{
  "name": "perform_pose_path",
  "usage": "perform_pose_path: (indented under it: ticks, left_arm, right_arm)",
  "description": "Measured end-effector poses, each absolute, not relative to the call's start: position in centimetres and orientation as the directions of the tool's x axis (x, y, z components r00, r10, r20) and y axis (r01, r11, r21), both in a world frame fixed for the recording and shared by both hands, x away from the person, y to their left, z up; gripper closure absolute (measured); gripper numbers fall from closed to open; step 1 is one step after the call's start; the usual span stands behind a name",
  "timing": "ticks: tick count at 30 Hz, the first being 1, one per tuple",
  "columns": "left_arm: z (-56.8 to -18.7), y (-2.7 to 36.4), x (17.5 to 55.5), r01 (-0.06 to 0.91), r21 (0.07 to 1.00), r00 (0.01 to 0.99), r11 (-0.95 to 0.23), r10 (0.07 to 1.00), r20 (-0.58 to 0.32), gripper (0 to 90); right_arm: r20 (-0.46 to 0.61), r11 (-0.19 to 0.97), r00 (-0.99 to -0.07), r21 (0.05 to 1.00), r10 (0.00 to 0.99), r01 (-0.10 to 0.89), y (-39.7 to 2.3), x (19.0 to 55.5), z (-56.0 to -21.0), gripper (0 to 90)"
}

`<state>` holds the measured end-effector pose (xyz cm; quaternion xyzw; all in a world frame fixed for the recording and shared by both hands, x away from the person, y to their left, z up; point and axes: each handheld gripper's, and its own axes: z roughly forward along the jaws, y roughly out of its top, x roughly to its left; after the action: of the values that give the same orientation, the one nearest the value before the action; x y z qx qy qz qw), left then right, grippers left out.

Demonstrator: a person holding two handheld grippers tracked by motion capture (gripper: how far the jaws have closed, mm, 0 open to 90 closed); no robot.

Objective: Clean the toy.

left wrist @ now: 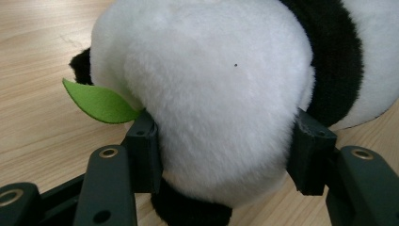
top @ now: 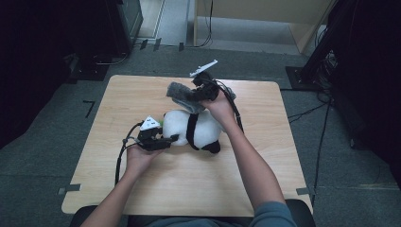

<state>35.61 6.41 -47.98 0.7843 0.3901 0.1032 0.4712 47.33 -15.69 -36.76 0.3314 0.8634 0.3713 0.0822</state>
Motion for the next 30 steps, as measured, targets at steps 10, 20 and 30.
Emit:
perform_pose_path:
  ticks: [10, 20, 30]
  left_arm:
    - [-48.1, 6.5, 35.6, 0.52, 0.817, 0.672, -0.25, 0.71, -0.21, 39.7]
    - [-48.2, 6.6, 35.7, 0.519, 0.817, 0.673, -0.25, 0.709, -0.21, 39.8]
    - [-48.2, 6.6, 35.7, 0.523, 0.817, 0.674, -0.243, 0.705, -0.222, 40.0]
  right_arm:
    - [0.134, 0.566, -0.789, 0.625, 0.6, 0.537, -13.3, 47.6, -40.2, 76.8]
    - [0.151, 0.556, -0.766, 0.602, 0.625, 0.573, -16.2, 47.9, -41.1, 76.7]
    - [0.171, 0.504, -0.708, 0.59, 0.685, 0.63, -20.5, 48.0, -41.6, 76.5]
